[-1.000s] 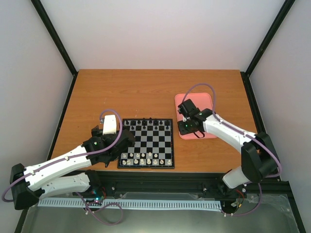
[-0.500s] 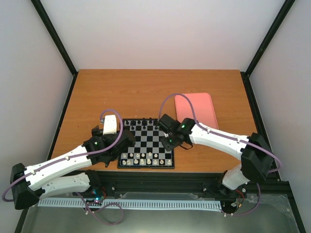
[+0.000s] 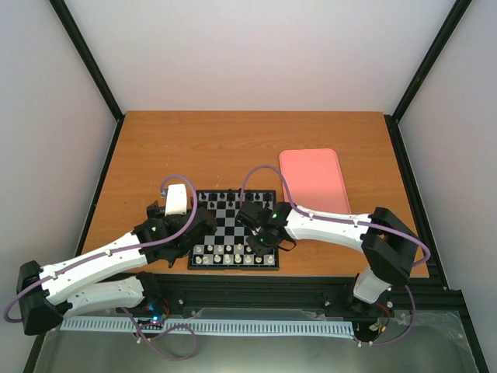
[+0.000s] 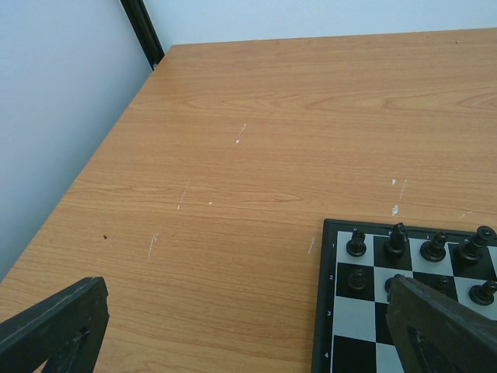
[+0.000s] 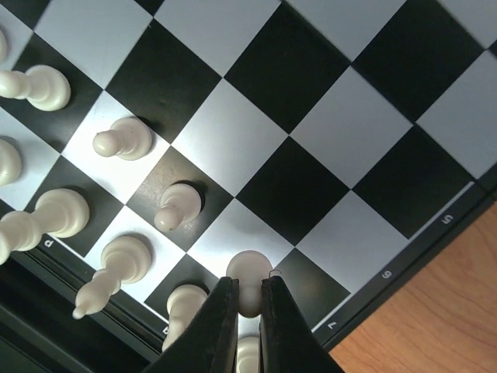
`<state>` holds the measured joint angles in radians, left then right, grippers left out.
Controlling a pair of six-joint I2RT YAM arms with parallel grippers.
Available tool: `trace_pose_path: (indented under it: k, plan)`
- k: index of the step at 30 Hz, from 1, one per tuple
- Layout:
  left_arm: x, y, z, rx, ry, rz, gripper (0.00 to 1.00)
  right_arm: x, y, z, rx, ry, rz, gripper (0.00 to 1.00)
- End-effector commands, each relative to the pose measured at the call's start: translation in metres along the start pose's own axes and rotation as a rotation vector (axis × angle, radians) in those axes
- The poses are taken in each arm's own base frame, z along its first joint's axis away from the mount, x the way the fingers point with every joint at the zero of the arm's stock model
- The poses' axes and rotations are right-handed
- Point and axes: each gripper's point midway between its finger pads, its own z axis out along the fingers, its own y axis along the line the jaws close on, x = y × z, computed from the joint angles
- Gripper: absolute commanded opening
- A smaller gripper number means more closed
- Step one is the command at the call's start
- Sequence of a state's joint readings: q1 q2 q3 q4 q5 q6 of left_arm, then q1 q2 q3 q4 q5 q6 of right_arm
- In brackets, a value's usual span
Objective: Set up the chess pieces on the board
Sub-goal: Place the chess piece on the chessboard.
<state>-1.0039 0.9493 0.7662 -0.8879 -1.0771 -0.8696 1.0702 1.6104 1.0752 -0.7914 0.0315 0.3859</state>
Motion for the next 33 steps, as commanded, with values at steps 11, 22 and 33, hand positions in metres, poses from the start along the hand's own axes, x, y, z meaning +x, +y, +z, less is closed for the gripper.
trace_pose_path:
  k: [11,22,33]
  plan:
    - [-0.015,0.001,-0.003,-0.009,-0.026,-0.049,1.0,0.006,0.007,0.021,-0.009,0.032,-0.006,0.04]
    - [-0.015,0.001,-0.004,-0.005,-0.025,-0.052,1.0,0.009,0.008,0.022,-0.001,0.044,-0.015,0.05]
    - [-0.015,0.002,-0.004,-0.004,-0.025,-0.057,1.0,0.008,0.005,0.02,0.02,0.037,-0.029,0.12]
